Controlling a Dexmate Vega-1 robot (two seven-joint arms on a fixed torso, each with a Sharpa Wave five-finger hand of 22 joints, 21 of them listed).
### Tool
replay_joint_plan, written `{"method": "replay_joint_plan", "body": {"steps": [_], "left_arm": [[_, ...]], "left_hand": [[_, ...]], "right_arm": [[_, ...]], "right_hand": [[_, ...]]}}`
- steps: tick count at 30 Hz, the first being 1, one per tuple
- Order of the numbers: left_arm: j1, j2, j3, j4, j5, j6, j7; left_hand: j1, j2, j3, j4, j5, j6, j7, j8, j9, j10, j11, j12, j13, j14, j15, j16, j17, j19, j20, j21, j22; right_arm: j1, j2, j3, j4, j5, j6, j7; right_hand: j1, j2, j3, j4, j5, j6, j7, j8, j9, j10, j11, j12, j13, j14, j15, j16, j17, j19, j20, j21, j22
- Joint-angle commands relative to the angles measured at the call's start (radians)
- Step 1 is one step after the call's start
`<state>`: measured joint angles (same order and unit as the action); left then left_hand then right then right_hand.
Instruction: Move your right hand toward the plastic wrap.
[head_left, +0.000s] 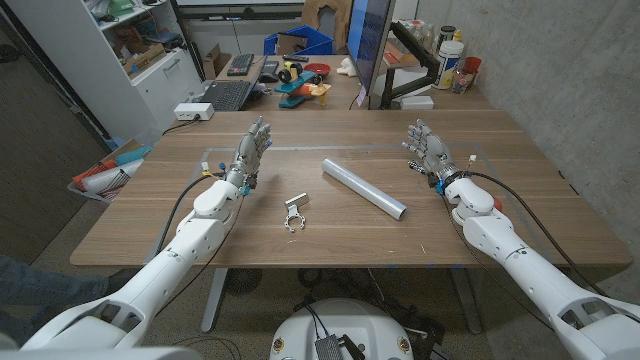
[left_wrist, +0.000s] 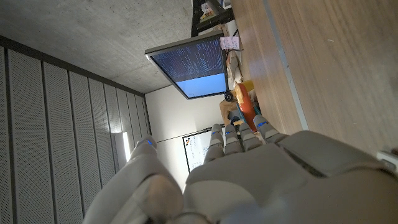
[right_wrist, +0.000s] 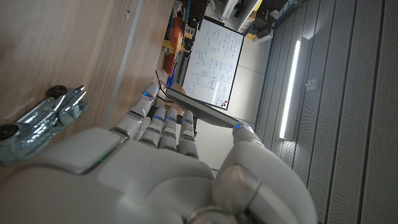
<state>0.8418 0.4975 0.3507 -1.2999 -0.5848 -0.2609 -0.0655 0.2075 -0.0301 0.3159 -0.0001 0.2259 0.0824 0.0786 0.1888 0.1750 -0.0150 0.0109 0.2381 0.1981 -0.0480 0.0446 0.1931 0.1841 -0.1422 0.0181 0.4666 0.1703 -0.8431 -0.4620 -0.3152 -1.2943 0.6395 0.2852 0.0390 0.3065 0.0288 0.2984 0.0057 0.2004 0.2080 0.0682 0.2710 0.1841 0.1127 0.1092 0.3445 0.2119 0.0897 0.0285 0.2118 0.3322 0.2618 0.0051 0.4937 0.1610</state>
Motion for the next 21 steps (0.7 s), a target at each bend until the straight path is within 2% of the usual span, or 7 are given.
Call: {"method": "replay_joint_plan", "body": {"steps": [1,9,21], "left_arm": [[0.042,-0.19,-0.24,-0.007,0.17,0.081,-0.107],[0.045,-0.266,-0.325,-0.019,0.263,0.12,-0.163],[0.046,-0.325,-0.395,-0.03,0.339,0.152,-0.219]], "left_hand": [[0.011,0.001,0.006,-0.001,0.006,0.002,0.003,0.005,0.005,-0.001,0.005,0.003,0.002,0.0,0.004,0.007,0.001,-0.006,0.003,0.005,0.001],[0.01,0.002,0.005,-0.001,0.006,0.004,0.002,0.005,0.005,0.0,0.007,0.002,0.002,0.001,0.003,0.007,0.001,-0.004,0.005,0.001,0.002],[0.01,0.004,0.004,-0.002,0.006,0.005,0.001,0.005,0.005,0.001,0.006,0.001,0.001,0.002,0.003,0.006,0.001,-0.006,0.01,-0.005,0.002]], "right_arm": [[-0.019,0.114,0.137,0.006,-0.164,-0.08,0.105],[-0.026,0.173,0.206,0.0,-0.235,-0.101,0.139],[-0.035,0.219,0.262,-0.014,-0.297,-0.125,0.173]], "right_hand": [[0.005,0.001,0.006,-0.001,0.006,0.009,0.002,0.003,0.004,0.011,-0.002,0.003,0.003,0.008,0.001,0.004,0.003,0.006,0.0,0.0,0.004],[0.005,0.004,0.007,-0.002,0.006,0.011,-0.001,0.0,0.004,0.003,-0.005,-0.005,0.0,0.007,-0.001,0.003,-0.001,0.007,0.0,-0.005,0.005],[0.004,0.006,0.007,-0.004,0.006,0.012,-0.009,-0.005,0.004,0.002,-0.009,-0.012,-0.003,0.007,-0.003,0.003,-0.006,0.011,0.0,-0.012,0.005]]}}
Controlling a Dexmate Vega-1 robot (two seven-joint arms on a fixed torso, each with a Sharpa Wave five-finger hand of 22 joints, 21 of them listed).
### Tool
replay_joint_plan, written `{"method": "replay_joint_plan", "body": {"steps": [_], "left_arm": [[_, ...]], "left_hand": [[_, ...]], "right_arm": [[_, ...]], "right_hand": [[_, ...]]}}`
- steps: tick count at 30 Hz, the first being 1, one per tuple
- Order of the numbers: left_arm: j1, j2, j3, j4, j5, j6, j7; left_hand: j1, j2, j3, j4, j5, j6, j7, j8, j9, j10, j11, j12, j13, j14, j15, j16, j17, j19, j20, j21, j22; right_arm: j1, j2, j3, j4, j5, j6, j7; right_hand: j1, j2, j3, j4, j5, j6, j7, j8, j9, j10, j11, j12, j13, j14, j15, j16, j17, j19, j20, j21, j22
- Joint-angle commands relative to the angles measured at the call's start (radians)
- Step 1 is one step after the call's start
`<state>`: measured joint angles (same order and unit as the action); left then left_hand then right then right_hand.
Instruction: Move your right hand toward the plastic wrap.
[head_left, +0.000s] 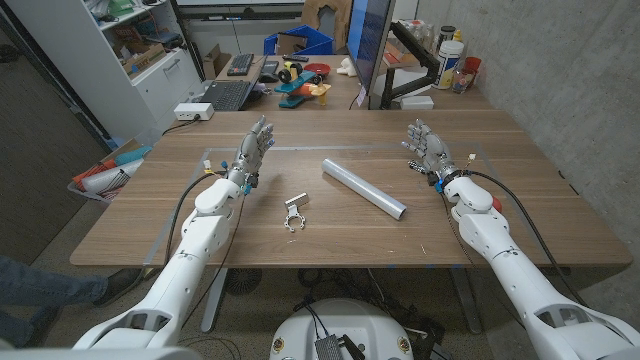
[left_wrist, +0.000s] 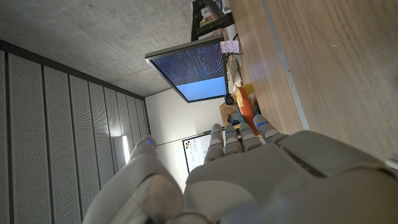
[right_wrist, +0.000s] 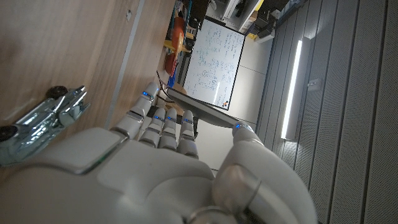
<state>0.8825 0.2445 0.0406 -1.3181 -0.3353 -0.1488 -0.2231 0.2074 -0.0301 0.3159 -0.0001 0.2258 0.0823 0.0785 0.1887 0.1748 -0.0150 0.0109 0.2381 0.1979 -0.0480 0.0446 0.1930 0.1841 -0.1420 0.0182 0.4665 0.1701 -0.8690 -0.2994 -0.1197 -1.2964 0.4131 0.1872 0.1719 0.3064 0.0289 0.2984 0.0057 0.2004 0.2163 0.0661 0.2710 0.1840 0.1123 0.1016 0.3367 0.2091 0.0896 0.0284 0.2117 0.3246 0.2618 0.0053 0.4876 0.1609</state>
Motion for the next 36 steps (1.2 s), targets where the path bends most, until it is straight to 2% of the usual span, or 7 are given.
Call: {"method": "replay_joint_plan", "body": {"steps": [1,19,36], "left_arm": [[0.006,-0.075,-0.089,-0.013,0.094,0.041,-0.064],[-0.001,-0.108,-0.134,-0.016,0.136,0.05,-0.098],[-0.003,-0.118,-0.145,-0.024,0.154,0.059,-0.106]], "left_hand": [[0.01,0.004,0.004,-0.002,0.006,0.006,0.002,0.005,0.005,0.001,0.006,0.001,0.001,0.002,0.003,0.006,0.001,-0.006,0.01,-0.006,0.002],[0.009,0.006,0.003,-0.003,0.005,0.007,0.001,0.004,0.006,0.003,0.002,-0.002,0.001,0.001,0.004,0.005,0.001,-0.006,0.015,-0.015,0.002],[0.009,0.007,0.002,-0.004,0.005,0.006,0.001,0.003,0.006,0.003,0.002,-0.004,0.001,0.0,0.003,0.005,0.001,-0.005,0.019,-0.023,0.003]], "right_arm": [[-0.009,0.059,0.069,-0.012,-0.074,-0.027,0.042],[-0.012,0.095,0.095,-0.013,-0.119,-0.012,0.065],[-0.017,0.094,0.104,-0.017,-0.137,0.001,0.085]], "right_hand": [[0.004,0.006,0.007,-0.004,0.006,0.003,-0.007,-0.006,0.005,0.003,-0.002,-0.005,0.0,0.007,-0.004,0.003,0.002,0.011,0.0,-0.006,0.005],[0.002,0.006,0.006,-0.007,0.006,0.004,-0.013,-0.012,0.005,0.005,-0.008,-0.013,-0.003,0.011,-0.006,0.004,-0.005,0.015,0.0,-0.016,0.005],[0.0,0.006,0.005,-0.009,0.005,0.005,-0.016,-0.018,0.005,0.007,-0.01,-0.02,-0.005,0.013,-0.007,0.004,-0.011,0.018,0.0,-0.025,0.005]]}}
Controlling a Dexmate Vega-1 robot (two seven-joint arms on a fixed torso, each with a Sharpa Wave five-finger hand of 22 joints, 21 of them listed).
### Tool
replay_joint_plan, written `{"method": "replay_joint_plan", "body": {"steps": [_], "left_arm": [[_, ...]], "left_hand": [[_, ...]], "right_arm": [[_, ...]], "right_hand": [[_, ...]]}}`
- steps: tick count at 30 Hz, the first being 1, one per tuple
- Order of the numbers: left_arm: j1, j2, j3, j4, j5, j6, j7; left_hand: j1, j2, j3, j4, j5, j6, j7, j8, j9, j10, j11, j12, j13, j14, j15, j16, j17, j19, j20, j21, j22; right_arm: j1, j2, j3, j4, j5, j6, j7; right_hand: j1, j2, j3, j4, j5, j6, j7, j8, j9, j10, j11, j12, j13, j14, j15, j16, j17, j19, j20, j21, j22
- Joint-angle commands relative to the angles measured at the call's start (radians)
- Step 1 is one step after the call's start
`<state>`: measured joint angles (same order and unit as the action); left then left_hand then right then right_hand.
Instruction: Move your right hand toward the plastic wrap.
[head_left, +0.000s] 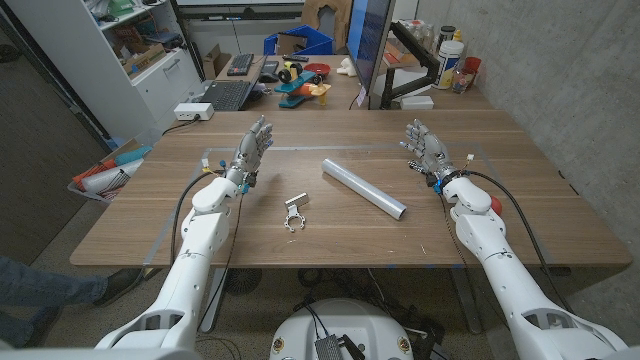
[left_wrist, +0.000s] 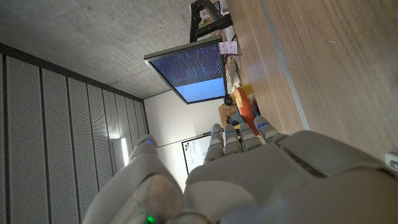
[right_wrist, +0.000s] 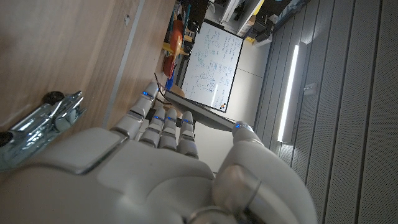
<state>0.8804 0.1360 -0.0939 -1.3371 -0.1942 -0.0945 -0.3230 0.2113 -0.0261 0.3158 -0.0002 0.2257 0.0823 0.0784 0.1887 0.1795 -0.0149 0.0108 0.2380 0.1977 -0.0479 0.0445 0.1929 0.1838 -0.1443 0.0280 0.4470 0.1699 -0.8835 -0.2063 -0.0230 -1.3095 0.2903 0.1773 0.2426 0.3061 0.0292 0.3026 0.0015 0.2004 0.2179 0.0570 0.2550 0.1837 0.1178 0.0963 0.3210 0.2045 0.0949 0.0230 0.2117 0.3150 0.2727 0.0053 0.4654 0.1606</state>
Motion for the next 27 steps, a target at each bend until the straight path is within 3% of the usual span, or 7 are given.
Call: {"method": "replay_joint_plan", "body": {"steps": [1,27], "left_arm": [[-0.001,-0.01,-0.011,-0.005,0.014,0.004,-0.006],[0.007,-0.013,-0.009,-0.03,0.026,0.016,-0.005]], "left_hand": [[0.005,0.004,0.002,-0.004,0.005,0.007,0.001,0.003,0.001,0.004,0.003,-0.004,0.001,0.0,0.003,0.004,0.002,-0.003,0.009,-0.004,0.003],[0.005,0.006,0.0,-0.006,0.004,0.008,0.001,0.003,0.001,0.004,0.002,-0.008,0.001,0.0,0.003,0.004,0.001,0.0,0.011,-0.015,0.003]], "right_arm": [[-0.002,0.0,0.008,-0.004,-0.015,0.012,0.016],[-0.024,-0.013,0.001,-0.053,-0.028,0.037,0.054]], "right_hand": [[0.0,0.006,0.0,-0.004,0.006,0.003,-0.007,-0.002,0.005,0.002,-0.005,-0.004,-0.001,0.008,-0.002,0.004,-0.001,0.007,0.0,-0.003,0.005],[-0.005,0.004,-0.003,-0.007,0.006,0.006,-0.012,-0.009,0.006,0.008,-0.005,-0.012,-0.003,0.01,-0.004,0.004,-0.009,0.011,0.001,-0.016,0.006]]}}
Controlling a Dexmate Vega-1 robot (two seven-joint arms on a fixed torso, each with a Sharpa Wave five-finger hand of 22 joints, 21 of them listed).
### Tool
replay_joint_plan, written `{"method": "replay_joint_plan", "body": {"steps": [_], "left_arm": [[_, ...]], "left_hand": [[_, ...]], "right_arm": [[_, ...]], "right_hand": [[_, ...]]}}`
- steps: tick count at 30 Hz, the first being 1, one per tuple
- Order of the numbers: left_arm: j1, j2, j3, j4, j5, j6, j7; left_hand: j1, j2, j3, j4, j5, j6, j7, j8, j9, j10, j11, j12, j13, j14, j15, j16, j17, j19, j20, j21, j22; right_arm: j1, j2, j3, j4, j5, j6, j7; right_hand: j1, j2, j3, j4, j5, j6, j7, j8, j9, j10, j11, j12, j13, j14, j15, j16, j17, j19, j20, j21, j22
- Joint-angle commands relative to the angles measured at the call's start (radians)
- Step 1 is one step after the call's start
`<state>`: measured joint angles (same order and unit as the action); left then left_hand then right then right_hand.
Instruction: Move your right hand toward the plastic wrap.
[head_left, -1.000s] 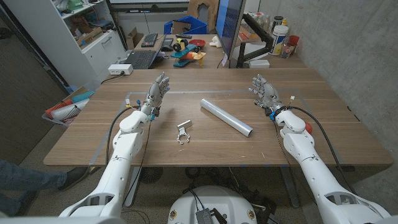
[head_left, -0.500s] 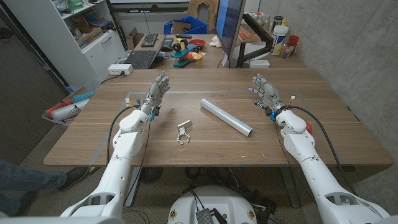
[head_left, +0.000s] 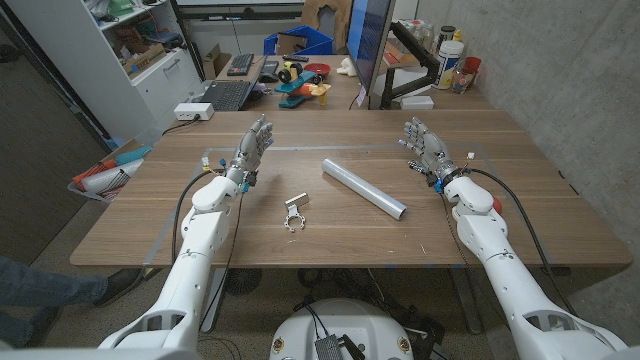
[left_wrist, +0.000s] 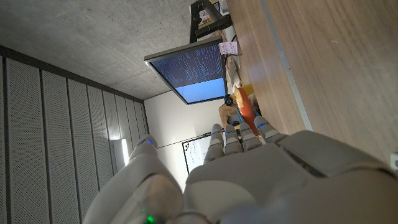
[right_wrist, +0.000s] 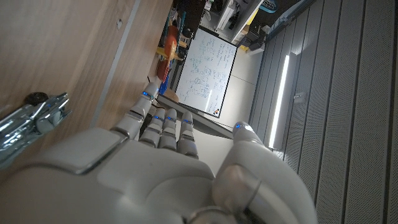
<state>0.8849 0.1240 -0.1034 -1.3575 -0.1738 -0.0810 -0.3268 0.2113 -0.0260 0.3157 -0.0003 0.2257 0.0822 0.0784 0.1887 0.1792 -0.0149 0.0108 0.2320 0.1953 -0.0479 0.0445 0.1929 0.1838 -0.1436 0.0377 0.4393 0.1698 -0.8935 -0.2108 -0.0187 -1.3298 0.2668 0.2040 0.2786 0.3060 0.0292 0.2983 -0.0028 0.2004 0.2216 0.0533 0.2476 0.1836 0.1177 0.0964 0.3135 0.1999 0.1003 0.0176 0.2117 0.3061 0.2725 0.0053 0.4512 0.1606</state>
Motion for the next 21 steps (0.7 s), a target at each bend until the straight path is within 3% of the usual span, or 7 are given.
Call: {"method": "replay_joint_plan", "body": {"steps": [1,21], "left_arm": [[0.003,-0.001,0.0,-0.012,0.006,0.003,-0.001],[-0.001,0.0,0.002,-0.018,0.006,0.003,0.0]], "left_hand": [[0.005,0.006,0.0,-0.006,0.004,0.008,0.001,0.003,0.001,0.004,0.002,-0.002,0.004,0.0,0.003,0.004,0.001,0.0,0.001,-0.008,0.003],[0.004,0.009,-0.002,-0.008,0.003,0.008,0.0,0.002,0.001,0.005,0.004,-0.004,0.003,-0.002,0.002,0.003,0.001,0.0,0.004,-0.018,0.004]], "right_arm": [[-0.015,-0.008,-0.004,-0.035,-0.004,0.012,0.018],[-0.035,-0.029,-0.017,-0.079,-0.052,0.043,0.012]], "right_hand": [[-0.005,0.004,0.001,-0.002,0.006,0.003,-0.008,-0.001,0.006,0.008,-0.006,-0.005,0.001,0.005,0.001,0.004,0.0,0.01,0.001,-0.002,0.006],[-0.008,0.004,0.0,-0.004,0.006,0.004,-0.013,-0.006,0.006,0.012,-0.003,-0.012,0.0,0.007,0.001,0.004,-0.006,0.015,0.002,-0.011,0.006]]}}
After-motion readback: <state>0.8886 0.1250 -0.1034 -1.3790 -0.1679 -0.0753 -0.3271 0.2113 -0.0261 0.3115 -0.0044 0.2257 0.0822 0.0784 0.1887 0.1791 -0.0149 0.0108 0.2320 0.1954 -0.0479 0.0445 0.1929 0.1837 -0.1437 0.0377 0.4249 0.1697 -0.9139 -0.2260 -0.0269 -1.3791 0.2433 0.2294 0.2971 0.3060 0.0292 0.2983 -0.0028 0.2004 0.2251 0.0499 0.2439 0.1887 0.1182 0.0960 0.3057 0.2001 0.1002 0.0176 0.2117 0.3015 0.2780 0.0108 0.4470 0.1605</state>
